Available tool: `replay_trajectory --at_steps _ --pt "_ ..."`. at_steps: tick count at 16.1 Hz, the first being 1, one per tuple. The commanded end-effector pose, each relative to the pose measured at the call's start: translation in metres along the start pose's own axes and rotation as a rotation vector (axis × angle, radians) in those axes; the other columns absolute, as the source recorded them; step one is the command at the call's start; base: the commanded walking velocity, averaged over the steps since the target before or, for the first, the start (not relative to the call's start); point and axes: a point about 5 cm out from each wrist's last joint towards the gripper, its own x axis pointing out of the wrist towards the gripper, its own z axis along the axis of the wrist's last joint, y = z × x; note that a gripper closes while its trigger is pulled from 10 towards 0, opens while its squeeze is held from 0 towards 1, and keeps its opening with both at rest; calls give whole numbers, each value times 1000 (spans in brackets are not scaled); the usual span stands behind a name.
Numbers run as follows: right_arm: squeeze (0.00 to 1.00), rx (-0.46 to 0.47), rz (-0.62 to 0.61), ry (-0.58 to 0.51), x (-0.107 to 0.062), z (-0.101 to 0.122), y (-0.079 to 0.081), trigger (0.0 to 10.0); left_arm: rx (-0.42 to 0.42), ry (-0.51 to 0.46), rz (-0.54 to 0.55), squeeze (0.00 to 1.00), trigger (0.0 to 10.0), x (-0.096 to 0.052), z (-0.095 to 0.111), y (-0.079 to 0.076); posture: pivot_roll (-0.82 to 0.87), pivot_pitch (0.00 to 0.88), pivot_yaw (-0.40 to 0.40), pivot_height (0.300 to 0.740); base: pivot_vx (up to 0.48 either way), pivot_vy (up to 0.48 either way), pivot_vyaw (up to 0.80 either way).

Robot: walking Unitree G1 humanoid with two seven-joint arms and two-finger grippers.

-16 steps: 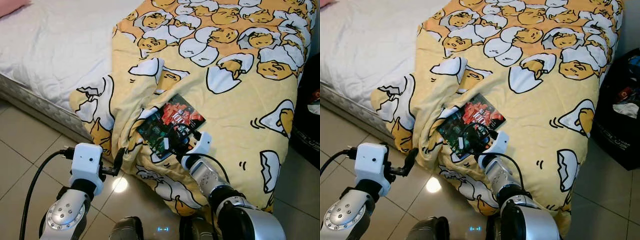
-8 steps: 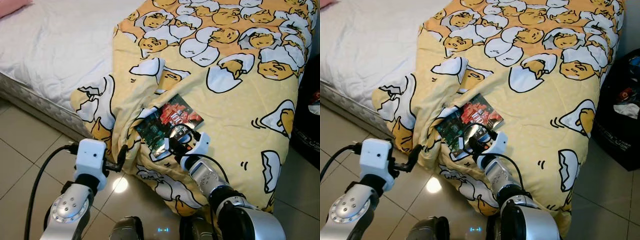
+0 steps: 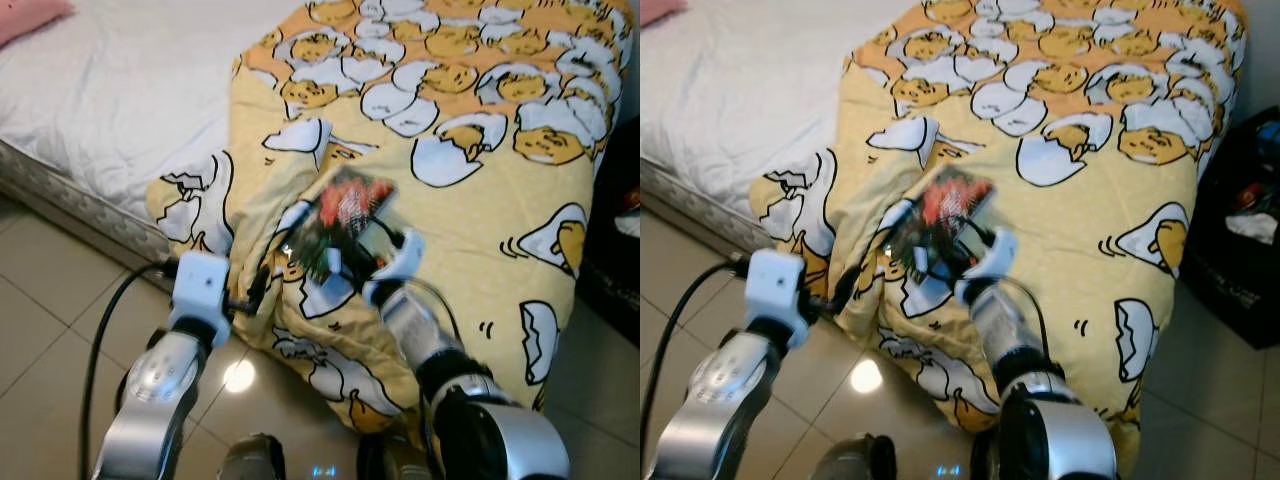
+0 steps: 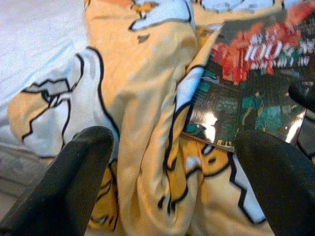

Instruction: Clean up the room

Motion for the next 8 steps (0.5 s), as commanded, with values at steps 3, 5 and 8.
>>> replay_trajectory --at_steps 3,5,8 --pt "0 -122 127 -143 20 29 49 0 -30 32 15 0 10000 9 -9 5 140 0 4 740 0 0 0" --pt "0 -122 127 -143 20 29 49 0 -30 32 15 0 10000 9 -9 5 140 0 4 740 0 0 0" --pt "0 -122 127 -143 20 29 49 0 -30 32 15 0 10000 9 -9 5 140 0 4 740 0 0 0"
